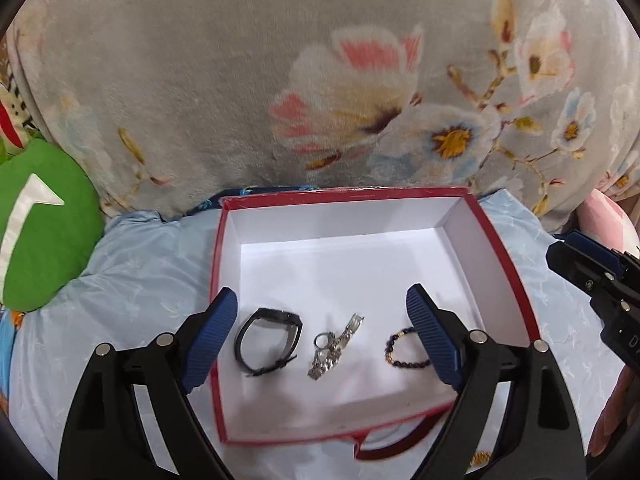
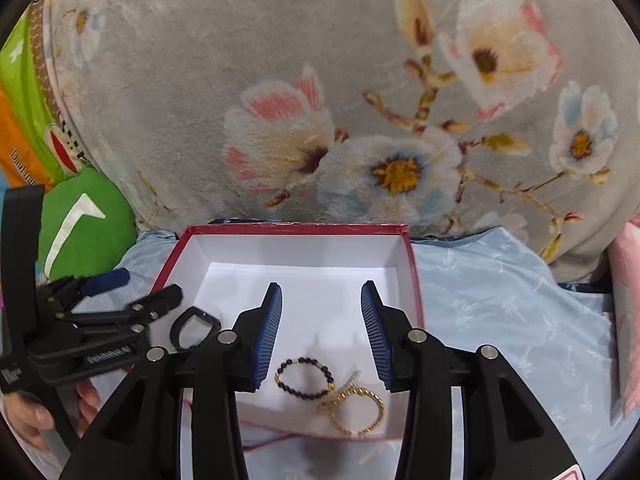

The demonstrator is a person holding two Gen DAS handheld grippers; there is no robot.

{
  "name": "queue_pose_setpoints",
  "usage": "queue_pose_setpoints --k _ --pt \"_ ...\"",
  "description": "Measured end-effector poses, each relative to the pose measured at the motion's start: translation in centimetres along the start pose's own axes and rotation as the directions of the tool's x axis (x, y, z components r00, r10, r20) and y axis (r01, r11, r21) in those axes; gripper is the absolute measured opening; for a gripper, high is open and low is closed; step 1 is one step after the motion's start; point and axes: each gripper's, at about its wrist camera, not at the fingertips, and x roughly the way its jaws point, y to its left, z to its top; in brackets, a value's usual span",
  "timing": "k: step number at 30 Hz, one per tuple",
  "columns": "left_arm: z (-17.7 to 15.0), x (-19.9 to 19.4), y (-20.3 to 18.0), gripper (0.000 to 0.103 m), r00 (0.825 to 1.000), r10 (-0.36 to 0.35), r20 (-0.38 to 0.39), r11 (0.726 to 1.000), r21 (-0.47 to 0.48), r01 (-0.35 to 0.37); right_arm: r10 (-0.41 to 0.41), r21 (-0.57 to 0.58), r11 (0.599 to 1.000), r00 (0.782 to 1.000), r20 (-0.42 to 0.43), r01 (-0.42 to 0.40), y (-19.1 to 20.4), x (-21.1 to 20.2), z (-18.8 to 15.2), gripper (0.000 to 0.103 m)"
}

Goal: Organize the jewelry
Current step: 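Carry the ring and bracelet into the red box and open both tools, then withdraw both tools from the box back over the remaining jewelry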

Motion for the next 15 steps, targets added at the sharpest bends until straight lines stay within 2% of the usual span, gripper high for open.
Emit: queue_pose_setpoints --k 3,6,10,15 --pt "-1.5 -2.6 -0.4 0.086 1.0 -0.005 -0.004 1.0 0.015 0.005 -0.004 -0.02 1.0 1.0 0.012 0.004 -0.3 -3.1 -1.9 0.04" --pt "-4.9 -5.1 -1.1 0.086 0.998 -0.039 -0.043 0.999 0.034 0.041 -0.007 -0.041 0.999 1.0 -0.01 0.006 -1.0 -5.6 -5.2 0.04" --pt "-10.5 -6.0 -3.0 0.086 0.989 -0.083 -0.119 0.995 0.047 0.089 -0.018 -0.02 1.0 0.995 -0.1 0.016 -2.3 -6.7 -11.1 0.039" --pt "-16.3 -5.3 -5.5 0.086 0.975 -0.073 -0.208 0.994 0.067 0.089 -0.026 0.003 1.0 0.98 -0.195 0.027 -3.1 -6.9 -16.9 0.037"
